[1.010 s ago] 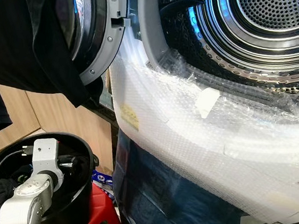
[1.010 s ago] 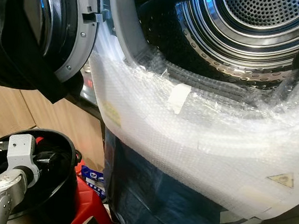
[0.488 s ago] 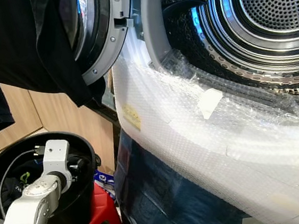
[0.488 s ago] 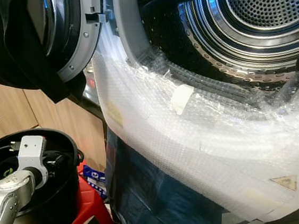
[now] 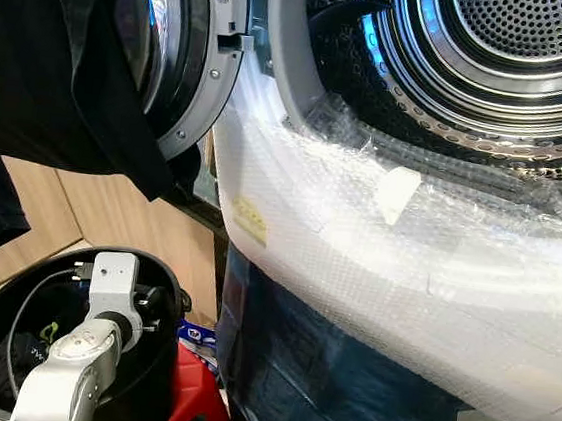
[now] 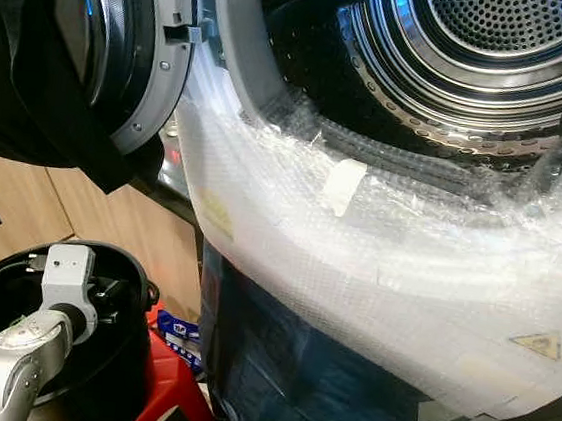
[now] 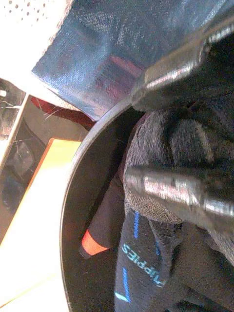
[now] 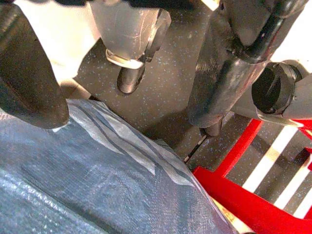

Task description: Clothes washing

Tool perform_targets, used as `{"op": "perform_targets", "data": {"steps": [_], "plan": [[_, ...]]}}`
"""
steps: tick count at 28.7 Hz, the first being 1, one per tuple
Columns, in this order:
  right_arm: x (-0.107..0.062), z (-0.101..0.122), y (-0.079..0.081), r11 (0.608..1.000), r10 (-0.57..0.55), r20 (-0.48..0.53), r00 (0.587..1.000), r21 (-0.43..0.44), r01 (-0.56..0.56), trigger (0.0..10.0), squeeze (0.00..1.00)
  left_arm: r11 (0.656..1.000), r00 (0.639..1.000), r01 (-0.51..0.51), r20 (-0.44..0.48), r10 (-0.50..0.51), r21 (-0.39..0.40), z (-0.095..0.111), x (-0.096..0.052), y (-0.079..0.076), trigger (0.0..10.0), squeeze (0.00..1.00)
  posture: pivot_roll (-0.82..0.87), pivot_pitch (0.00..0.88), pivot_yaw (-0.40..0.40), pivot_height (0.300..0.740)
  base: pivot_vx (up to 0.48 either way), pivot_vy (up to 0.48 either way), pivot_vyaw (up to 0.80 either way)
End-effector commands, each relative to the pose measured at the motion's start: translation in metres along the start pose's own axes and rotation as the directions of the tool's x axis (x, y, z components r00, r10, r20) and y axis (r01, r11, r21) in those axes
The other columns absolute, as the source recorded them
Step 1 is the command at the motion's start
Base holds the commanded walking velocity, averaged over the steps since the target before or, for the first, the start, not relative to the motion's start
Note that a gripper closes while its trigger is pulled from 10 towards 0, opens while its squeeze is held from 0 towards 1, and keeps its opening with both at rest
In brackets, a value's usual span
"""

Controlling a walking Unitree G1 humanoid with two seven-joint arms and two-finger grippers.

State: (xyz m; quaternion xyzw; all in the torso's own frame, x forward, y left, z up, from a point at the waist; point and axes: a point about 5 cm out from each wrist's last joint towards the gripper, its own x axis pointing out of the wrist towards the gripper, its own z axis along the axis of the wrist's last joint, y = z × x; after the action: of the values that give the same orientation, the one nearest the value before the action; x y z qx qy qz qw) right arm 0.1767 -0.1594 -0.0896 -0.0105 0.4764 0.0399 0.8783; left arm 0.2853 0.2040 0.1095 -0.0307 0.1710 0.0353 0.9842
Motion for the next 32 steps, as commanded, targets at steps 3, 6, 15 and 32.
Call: {"op": "perform_targets", "data": {"steps": [3,6,15,32], "plan": [[-0.001,-0.005,0.000,1.000,-0.003,-0.010,1.000,0.018,0.003,10.0,0.00,1.000,1.000,0.020,0.012,-0.020,0.015,0.003,-0.001,-0.001,0.0,0.00,0.20,0.000,0.044,0.740,0.000,0.000,0.00],[-0.001,-0.005,0.000,1.000,-0.002,-0.011,1.000,0.017,0.002,10.0,0.00,1.000,1.000,0.022,0.014,-0.022,0.015,0.002,-0.002,-0.002,0.0,0.00,0.20,0.000,0.042,0.740,0.000,0.000,0.00],[0.000,-0.003,0.000,1.000,0.008,-0.007,1.000,-0.018,-0.009,10.0,0.00,0.999,0.999,0.039,0.029,-0.039,0.029,-0.001,-0.003,-0.007,0.0,0.00,0.21,0.000,0.040,0.740,0.000,0.000,0.00],[-0.001,-0.004,0.001,1.000,0.011,-0.012,1.000,-0.016,-0.011,10.0,0.00,0.982,0.962,0.168,0.204,-0.182,0.083,0.036,-0.008,-0.023,0.0,0.00,0.22,0.000,0.035,0.740,0.000,0.000,0.00]]}}
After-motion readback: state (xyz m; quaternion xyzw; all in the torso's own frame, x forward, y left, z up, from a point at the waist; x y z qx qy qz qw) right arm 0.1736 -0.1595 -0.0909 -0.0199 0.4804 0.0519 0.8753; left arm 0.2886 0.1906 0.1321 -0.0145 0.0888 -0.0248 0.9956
